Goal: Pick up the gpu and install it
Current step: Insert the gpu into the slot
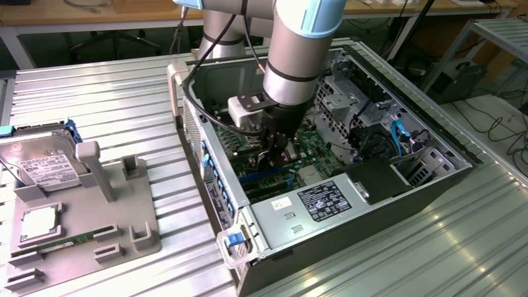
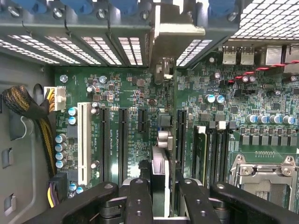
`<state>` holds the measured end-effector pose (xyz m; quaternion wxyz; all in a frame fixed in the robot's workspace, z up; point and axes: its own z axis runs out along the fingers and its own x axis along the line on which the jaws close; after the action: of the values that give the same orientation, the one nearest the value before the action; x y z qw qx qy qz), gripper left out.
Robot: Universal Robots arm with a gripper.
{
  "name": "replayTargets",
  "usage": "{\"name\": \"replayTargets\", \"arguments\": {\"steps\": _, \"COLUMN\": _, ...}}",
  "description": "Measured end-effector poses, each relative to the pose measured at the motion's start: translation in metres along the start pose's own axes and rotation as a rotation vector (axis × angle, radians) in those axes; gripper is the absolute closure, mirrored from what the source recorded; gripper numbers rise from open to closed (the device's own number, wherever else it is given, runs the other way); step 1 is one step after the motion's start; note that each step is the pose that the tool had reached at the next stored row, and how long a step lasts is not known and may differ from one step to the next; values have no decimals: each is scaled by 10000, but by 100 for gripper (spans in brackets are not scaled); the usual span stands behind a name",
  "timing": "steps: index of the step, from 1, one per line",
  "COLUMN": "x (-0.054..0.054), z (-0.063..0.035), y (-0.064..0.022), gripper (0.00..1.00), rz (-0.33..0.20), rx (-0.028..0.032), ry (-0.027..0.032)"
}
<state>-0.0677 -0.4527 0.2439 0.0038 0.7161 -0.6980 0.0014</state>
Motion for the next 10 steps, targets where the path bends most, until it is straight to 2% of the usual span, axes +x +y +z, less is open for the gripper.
{"name": "replayTargets", "arguments": {"steps": 10, "x": 0, "z": -32, "y": -4, "gripper": 72, "rz": 0, "rx": -2, "ry": 0}}
